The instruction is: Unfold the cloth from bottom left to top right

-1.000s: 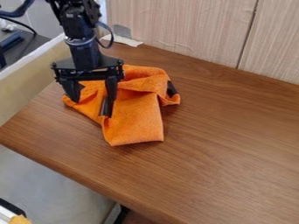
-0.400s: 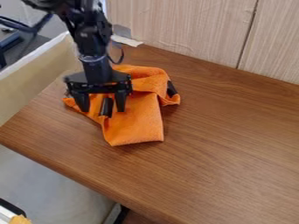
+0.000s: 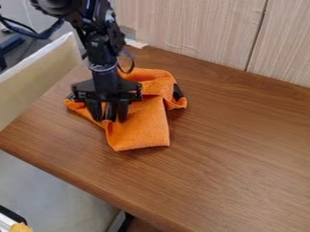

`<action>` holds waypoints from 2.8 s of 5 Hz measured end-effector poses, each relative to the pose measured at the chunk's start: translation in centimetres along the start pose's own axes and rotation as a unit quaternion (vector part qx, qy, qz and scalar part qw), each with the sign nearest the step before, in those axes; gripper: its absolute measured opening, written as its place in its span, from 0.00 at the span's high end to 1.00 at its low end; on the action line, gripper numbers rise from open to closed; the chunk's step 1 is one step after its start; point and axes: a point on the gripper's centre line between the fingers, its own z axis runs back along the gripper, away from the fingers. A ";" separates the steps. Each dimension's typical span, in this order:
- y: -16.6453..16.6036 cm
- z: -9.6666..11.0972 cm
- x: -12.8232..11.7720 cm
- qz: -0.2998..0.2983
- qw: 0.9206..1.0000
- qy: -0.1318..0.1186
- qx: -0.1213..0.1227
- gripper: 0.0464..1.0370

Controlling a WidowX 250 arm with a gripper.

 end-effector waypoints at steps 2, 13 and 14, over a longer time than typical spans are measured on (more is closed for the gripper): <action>0.1 -0.4 -0.2 0.009 1.000 0.000 0.004 0.94; -16.6 1.2 -0.9 -0.144 0.979 0.046 -0.137 0.84; -16.4 1.1 -1.2 -0.143 0.979 0.050 -0.135 0.59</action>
